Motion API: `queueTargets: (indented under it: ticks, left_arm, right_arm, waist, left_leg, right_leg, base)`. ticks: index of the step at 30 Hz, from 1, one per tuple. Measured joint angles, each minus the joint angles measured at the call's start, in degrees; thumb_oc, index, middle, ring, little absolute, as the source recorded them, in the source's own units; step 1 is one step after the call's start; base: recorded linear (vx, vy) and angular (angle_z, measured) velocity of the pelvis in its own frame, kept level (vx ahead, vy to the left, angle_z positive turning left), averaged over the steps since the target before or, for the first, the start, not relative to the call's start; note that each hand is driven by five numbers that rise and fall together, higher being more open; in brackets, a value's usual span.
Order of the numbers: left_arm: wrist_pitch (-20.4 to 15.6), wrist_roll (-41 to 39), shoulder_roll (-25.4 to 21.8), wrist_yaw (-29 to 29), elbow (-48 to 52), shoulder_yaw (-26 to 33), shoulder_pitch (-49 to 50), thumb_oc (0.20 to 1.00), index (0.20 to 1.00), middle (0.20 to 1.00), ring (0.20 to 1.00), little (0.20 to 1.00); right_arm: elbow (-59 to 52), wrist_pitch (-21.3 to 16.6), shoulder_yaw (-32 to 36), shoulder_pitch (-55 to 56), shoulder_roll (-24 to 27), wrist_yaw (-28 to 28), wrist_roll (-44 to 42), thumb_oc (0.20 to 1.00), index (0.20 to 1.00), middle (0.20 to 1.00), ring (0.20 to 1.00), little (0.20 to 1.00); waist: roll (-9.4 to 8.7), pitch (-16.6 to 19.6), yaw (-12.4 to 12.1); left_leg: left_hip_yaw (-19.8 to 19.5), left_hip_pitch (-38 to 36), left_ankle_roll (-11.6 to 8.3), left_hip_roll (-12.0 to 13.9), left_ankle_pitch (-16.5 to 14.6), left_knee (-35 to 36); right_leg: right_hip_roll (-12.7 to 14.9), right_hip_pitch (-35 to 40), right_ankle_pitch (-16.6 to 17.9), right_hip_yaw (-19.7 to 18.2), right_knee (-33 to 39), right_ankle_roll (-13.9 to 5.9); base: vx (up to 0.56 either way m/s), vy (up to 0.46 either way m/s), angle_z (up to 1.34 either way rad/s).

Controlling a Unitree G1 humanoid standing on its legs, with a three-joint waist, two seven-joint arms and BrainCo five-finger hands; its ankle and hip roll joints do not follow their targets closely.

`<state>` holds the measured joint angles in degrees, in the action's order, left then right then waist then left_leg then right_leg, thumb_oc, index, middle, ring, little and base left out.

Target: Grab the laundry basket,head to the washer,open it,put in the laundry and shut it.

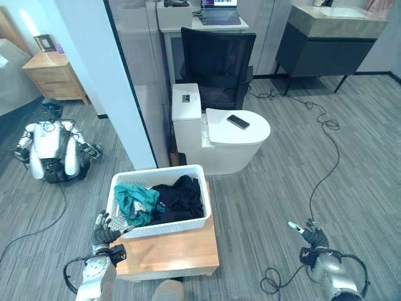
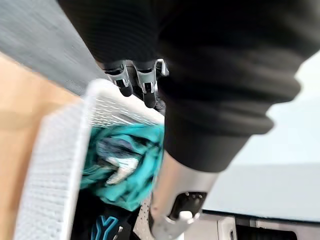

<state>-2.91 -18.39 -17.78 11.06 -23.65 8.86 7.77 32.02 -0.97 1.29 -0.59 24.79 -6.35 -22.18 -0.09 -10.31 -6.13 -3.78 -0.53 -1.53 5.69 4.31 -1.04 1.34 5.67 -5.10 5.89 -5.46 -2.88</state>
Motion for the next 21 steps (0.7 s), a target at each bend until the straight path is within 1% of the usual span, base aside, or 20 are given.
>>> queueTargets:
  ticks: [1, 2, 3, 6, 9, 11, 13, 14, 15, 16, 18, 20, 21]
  left_arm:
    - [0.2, 0.9, -0.7, -0.1, 0.3, 0.0, 0.0, 1.000, 1.000, 1.000, 1.000, 1.000]
    - [0.9, 1.6, -0.8, -0.1, 1.8, 0.0, 1.1, 1.000, 1.000, 1.000, 1.000, 1.000]
    - [1.1, 2.0, -0.8, -0.1, 2.6, 0.0, 1.9, 1.000, 1.000, 1.000, 1.000, 1.000]
    - [2.6, 5.8, -0.8, -0.1, 5.1, 0.0, 3.9, 1.000, 1.000, 1.000, 1.000, 1.000]
    - [3.9, 6.4, -1.0, -0.1, 6.9, 0.1, 5.5, 1.000, 1.000, 1.000, 1.000, 1.000]
    - [4.5, 8.1, -2.1, 0.0, 7.4, 0.1, 5.8, 1.000, 1.000, 1.000, 1.000, 1.000]
    - [4.7, 8.3, -3.2, 0.0, 7.4, 0.2, 5.7, 1.000, 1.000, 1.000, 1.000, 1.000]
    - [4.8, 8.3, -3.8, 0.0, 7.4, 0.2, 5.5, 1.000, 1.000, 1.000, 1.000, 1.000]
    - [5.5, 8.2, -5.9, 0.1, 7.2, 0.2, 4.1, 1.000, 1.000, 1.000, 1.000, 1.000]
    - [5.8, 8.2, -8.2, 0.1, 6.2, -0.6, 2.2, 1.000, 1.000, 1.000, 1.000, 1.000]
    - [6.2, 8.1, -10.6, 0.4, 5.7, -0.4, -2.7, 1.000, 1.000, 1.000, 1.000, 1.000]
    - [7.0, 7.5, -16.6, 0.9, 2.1, -2.2, -9.4, 1.000, 1.000, 1.000, 1.000, 1.000]
    - [7.2, 7.4, -21.6, 2.3, -2.1, -2.7, -17.5, 1.000, 1.000, 1.000, 1.000, 1.000]
  right_arm:
    - [-0.2, 0.3, -0.1, 0.2, 0.0, 0.2, 0.2, 1.000, 1.000, 1.000, 1.000, 1.000]
    - [-0.2, 1.3, -0.2, 0.0, 0.5, 0.2, 0.6, 1.000, 1.000, 1.000, 1.000, 1.000]
    - [-0.3, 1.4, -0.4, 0.0, 0.5, 0.3, 0.6, 1.000, 1.000, 1.000, 1.000, 1.000]
    - [-0.6, 2.1, -1.2, -2.1, 0.5, 0.5, 0.5, 1.000, 1.000, 1.000, 1.000, 1.000]
    - [-0.7, 2.5, -3.7, -5.8, 0.5, 1.5, -0.1, 1.000, 1.000, 1.000, 1.000, 1.000]
    - [-1.1, 3.2, -5.7, -8.8, 0.5, 1.9, -1.5, 1.000, 1.000, 1.000, 1.000, 1.000]
    - [-1.2, 3.6, -7.4, -10.9, 0.5, 2.2, -2.1, 1.000, 1.000, 1.000, 1.000, 1.000]
    - [-1.2, 3.7, -8.0, -11.9, 0.4, 2.5, -3.0, 1.000, 1.000, 1.000, 1.000, 1.000]
    - [-0.2, 4.0, -10.2, -15.8, 0.0, 2.5, -5.0, 1.000, 1.000, 1.000, 1.000, 1.000]
    - [1.0, 4.3, -12.6, -19.6, 0.0, 2.5, -6.4, 1.000, 1.000, 1.000, 1.000, 1.000]
    - [1.6, 4.5, -13.9, -24.1, -0.3, 2.8, -7.9, 1.000, 1.000, 1.000, 1.000, 1.000]
    - [5.1, 5.1, -18.5, -30.9, 0.1, 2.7, -9.0, 1.000, 1.000, 1.000, 1.000, 1.000]
    - [7.0, 5.3, -20.5, -36.7, -0.1, 2.6, -9.3, 1.000, 1.000, 1.000, 1.000, 1.000]
  waist:
    - [-0.88, 0.0, 0.1]
    - [-1.07, 0.0, -0.1]
    - [-1.02, 0.1, -0.3]
    - [-1.03, 0.0, -1.7]
    - [-1.00, 0.0, -3.4]
    - [-1.14, -0.1, -4.4]
    - [-1.28, -0.2, -4.9]
    - [-1.36, -0.2, -5.4]
    - [-1.74, -0.7, -5.8]
    - [-2.04, -1.4, -5.7]
    - [-2.22, -3.3, -6.0]
    - [-2.56, -4.9, -6.0]
    - [-2.72, -7.2, -6.0]
  left_leg:
    - [-0.1, -0.2, -0.22, 0.2, 0.1, 0.0]
    - [-0.1, -1.5, -0.99, 0.6, -0.5, 0.6]
    - [-0.1, -1.7, -1.46, 0.7, -0.8, 0.6]
    - [0.0, -1.3, -1.92, 0.6, -1.1, 0.7]
    - [0.0, -1.3, -2.64, 0.6, -1.6, 1.0]
    - [0.1, -1.1, -2.78, 0.5, -1.7, 1.6]
    - [0.3, -0.8, -3.50, 0.6, -2.2, 1.7]
    - [0.3, -0.3, -3.56, 0.4, -2.2, 1.5]
    - [0.4, 1.3, -3.77, 0.3, -1.9, 1.0]
    - [0.0, 3.0, -4.11, 0.4, -1.6, 0.4]
    - [-0.2, 4.6, -4.16, 0.4, -0.7, 0.1]
    - [-0.6, 6.9, -4.48, 0.6, 0.0, -0.4]
    - [-1.3, 9.0, -4.89, 1.0, 0.8, -0.8]
  right_leg:
    - [0.3, 1.5, 0.8, 0.7, 2.3, 0.53]
    - [-0.2, 3.5, 1.2, 0.7, 4.2, 0.65]
    - [-0.3, 4.1, 1.2, 0.7, 4.7, 0.67]
    - [-0.2, 4.1, 1.5, 0.7, 5.9, 0.60]
    - [-0.2, 4.3, 2.1, 0.4, 7.2, 0.48]
    - [-0.2, 4.1, 2.5, 0.4, 8.0, 0.32]
    - [-0.2, 3.8, 2.6, 0.3, 8.2, 0.26]
    - [-0.1, 3.4, 3.0, 0.3, 8.4, 0.19]
    - [-0.1, 1.9, 3.6, 0.2, 8.4, 0.03]
    - [-0.2, 0.7, 3.9, 0.2, 8.4, 0.14]
    - [-0.5, -0.4, 5.1, 0.4, 8.6, -0.01]
    - [-0.8, -2.8, 5.3, 0.8, 7.9, -0.01]
    - [-1.3, -4.5, 5.8, 1.0, 7.6, 0.00]
  base:
    - [0.11, 0.143, 0.01]
    - [0.05, 0.082, 0.10]
    - [0.03, 0.067, 0.02]
    - [0.02, 0.054, -0.01]
    - [0.01, 0.025, -0.02]
    - [-0.03, 0.010, 0.03]
    - [-0.07, 0.002, 0.03]
    - [-0.12, -0.007, -0.02]
    - [-0.17, -0.017, -0.02]
    - [-0.15, -0.015, -0.04]
    - [-0.19, -0.032, 0.09]
    - [-0.18, -0.036, 0.11]
    - [-0.20, -0.042, 0.12]
